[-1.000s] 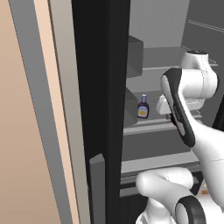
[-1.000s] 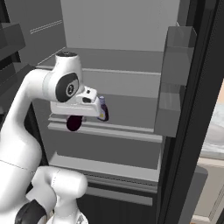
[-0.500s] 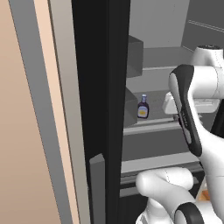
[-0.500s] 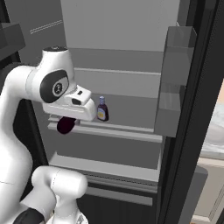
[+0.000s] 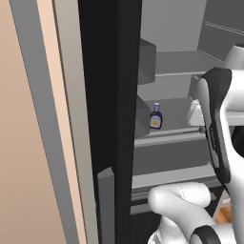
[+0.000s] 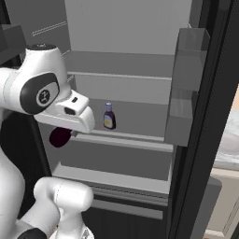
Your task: Pick eggplant from the fridge and place it on the plate on the counter.
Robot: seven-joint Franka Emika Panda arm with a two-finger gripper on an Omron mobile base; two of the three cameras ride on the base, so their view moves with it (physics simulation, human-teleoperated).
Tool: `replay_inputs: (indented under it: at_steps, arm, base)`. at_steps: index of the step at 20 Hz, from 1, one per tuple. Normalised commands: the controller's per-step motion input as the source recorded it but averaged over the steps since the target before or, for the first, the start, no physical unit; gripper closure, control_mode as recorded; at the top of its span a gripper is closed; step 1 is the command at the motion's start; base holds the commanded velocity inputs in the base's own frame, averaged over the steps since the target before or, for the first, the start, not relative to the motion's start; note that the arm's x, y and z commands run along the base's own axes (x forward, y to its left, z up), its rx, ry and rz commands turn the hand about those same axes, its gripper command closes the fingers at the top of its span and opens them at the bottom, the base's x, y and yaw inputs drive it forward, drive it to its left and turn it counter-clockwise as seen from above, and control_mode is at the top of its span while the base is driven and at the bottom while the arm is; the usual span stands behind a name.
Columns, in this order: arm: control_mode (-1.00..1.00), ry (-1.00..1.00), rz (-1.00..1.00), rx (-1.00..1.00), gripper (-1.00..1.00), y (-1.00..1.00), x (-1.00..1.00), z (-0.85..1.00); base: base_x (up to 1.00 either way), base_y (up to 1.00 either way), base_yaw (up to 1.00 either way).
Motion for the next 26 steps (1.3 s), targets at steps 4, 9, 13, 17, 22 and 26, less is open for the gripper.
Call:
replay_inputs:
  at_steps: [4, 9, 13, 17, 22, 26]
  arm:
    - [-1.0, -0.07, 0.0, 0.0, 1.0, 0.02, -0.42, 0.27]
    - [-1.0, -0.02, 0.0, 0.0, 1.0, 0.18, -0.25, 0.16]
    - [-1.0, 0.0, 0.0, -0.02, 1.0, 0.27, -0.15, 0.03]
    - [-1.0, 0.0, 0.0, -0.01, 1.0, 0.14, -0.2, 0.0]
    - [-1.0, 0.0, 0.0, 0.0, 1.0, 0.01, -0.34, 0.0]
    - [1.0, 0.0, 0.0, 0.0, 1.0, 0.0, -0.14, 0.0]
  base:
    - [0.0, 0.0, 0.0]
    - [0.0, 0.0, 0.0]
    - [0.0, 0.0, 0.0]
    - [0.0, 0.0, 0.0]
    - [0.0, 0.0, 0.0]
    - [-0.56, 0.0, 0.0]
